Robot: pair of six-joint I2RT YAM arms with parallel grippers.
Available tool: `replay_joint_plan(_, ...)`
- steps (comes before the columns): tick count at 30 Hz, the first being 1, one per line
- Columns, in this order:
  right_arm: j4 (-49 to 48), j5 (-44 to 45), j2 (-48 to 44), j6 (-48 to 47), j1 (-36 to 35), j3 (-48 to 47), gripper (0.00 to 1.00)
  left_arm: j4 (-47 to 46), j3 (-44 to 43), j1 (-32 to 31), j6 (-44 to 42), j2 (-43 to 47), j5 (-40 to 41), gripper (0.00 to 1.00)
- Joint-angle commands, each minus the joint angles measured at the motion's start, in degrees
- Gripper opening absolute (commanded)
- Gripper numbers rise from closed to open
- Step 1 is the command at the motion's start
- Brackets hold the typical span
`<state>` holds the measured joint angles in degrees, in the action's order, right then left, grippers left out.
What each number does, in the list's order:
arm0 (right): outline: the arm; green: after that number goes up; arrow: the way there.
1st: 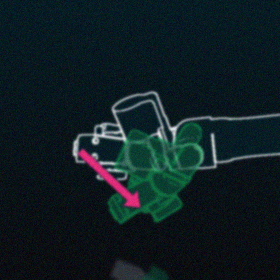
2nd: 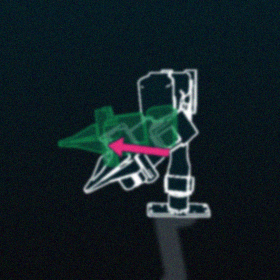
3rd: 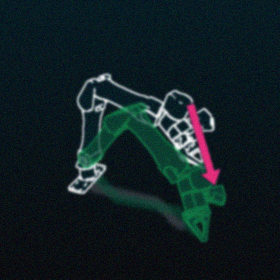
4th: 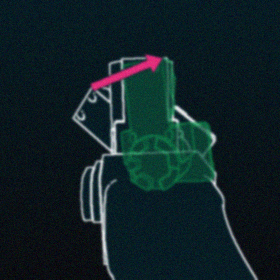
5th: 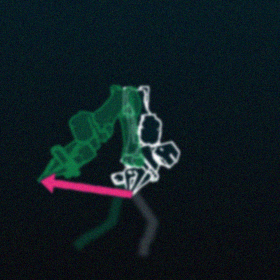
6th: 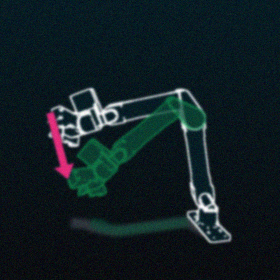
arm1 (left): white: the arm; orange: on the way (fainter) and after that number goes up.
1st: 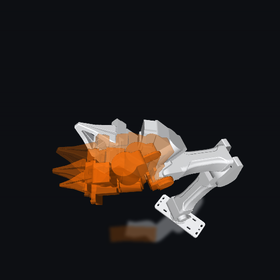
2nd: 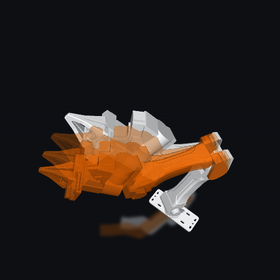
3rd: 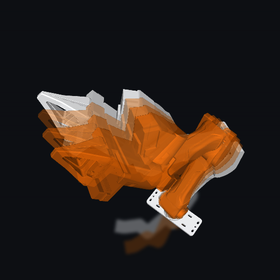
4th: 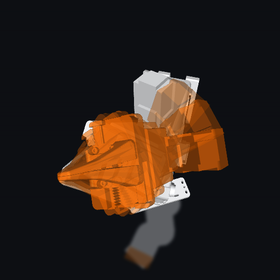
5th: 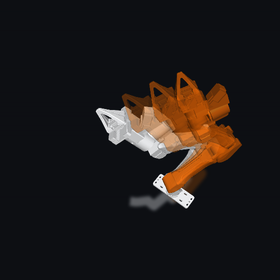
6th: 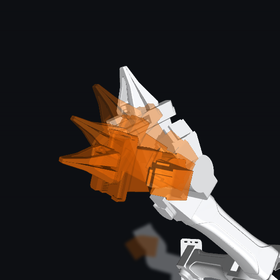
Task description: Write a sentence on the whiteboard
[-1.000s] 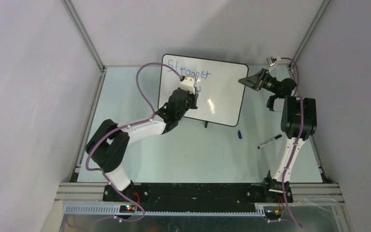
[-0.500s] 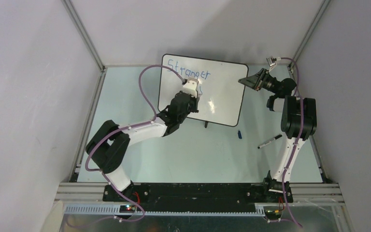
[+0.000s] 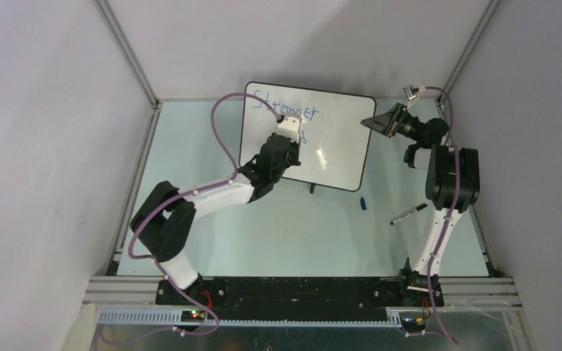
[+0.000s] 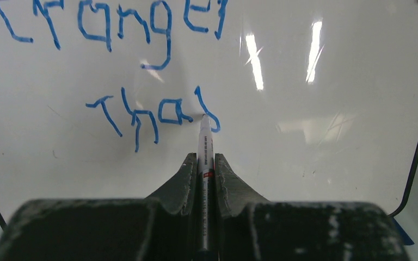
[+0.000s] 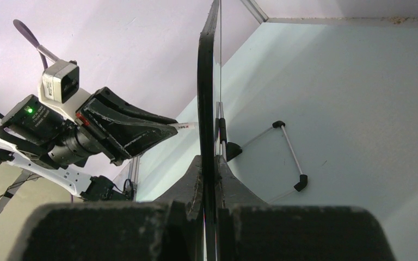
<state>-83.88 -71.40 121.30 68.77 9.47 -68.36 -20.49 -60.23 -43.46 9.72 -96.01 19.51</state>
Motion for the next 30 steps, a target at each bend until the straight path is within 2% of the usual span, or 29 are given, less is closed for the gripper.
replay_joint_plan(1,-2.47,-0.41,-4.4,3.59,-0.07,-0.6,0.0,-0.66,-3.52,0.48,-1.72,-0.49,1.33,0.0)
replay_joint_plan(20,-2.51,-0.41,-4.4,3.58,-0.07,-0.59,0.0,0.27,-6.03,1.14,-1.39,-2.29,0.15,0.0)
replay_joint_plan(30,-2.43,-0.43,-4.41,3.64,-0.07,-0.6,0.0,-0.49,-6.4,1.11,-1.23,-2.78,-3.71,0.0)
